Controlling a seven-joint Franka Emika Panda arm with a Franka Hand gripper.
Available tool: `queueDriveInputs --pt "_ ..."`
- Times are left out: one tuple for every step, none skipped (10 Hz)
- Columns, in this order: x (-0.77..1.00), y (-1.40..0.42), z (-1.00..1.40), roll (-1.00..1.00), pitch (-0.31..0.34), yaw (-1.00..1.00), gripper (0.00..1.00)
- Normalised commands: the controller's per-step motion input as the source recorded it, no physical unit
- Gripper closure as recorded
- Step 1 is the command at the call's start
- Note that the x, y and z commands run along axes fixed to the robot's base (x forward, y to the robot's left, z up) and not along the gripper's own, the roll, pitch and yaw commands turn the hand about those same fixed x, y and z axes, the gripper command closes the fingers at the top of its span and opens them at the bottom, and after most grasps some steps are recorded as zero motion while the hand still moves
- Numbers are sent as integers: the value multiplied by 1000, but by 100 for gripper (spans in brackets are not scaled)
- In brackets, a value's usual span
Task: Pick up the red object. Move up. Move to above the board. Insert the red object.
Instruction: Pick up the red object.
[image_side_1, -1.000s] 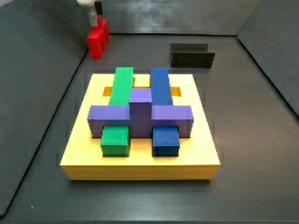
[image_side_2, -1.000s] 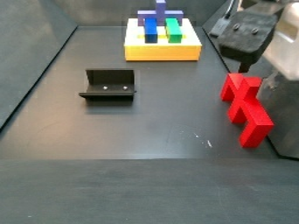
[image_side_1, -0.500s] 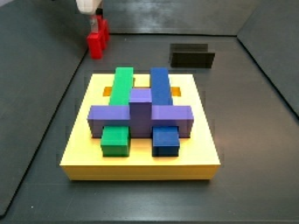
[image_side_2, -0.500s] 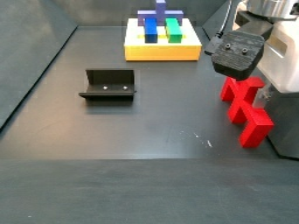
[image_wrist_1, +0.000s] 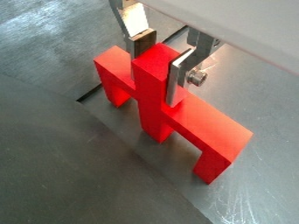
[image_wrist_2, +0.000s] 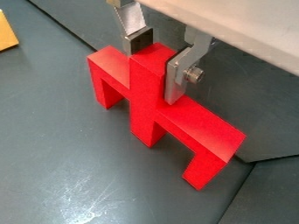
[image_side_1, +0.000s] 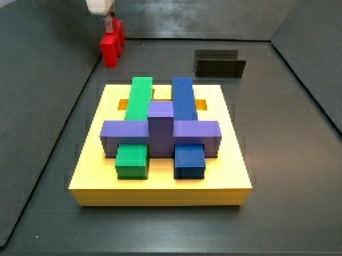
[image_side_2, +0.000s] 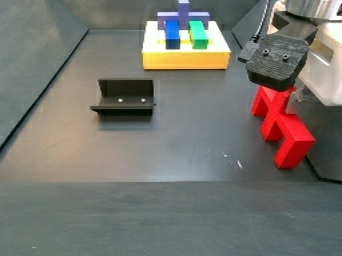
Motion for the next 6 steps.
queueDriveInputs --pt "0 0 0 0 0 0 100" --pt "0 0 0 0 0 0 100" --pt "0 0 0 0 0 0 100" --pt "0 0 0 0 0 0 100" --pt "0 0 0 0 0 0 100" --pt "0 0 0 0 0 0 100"
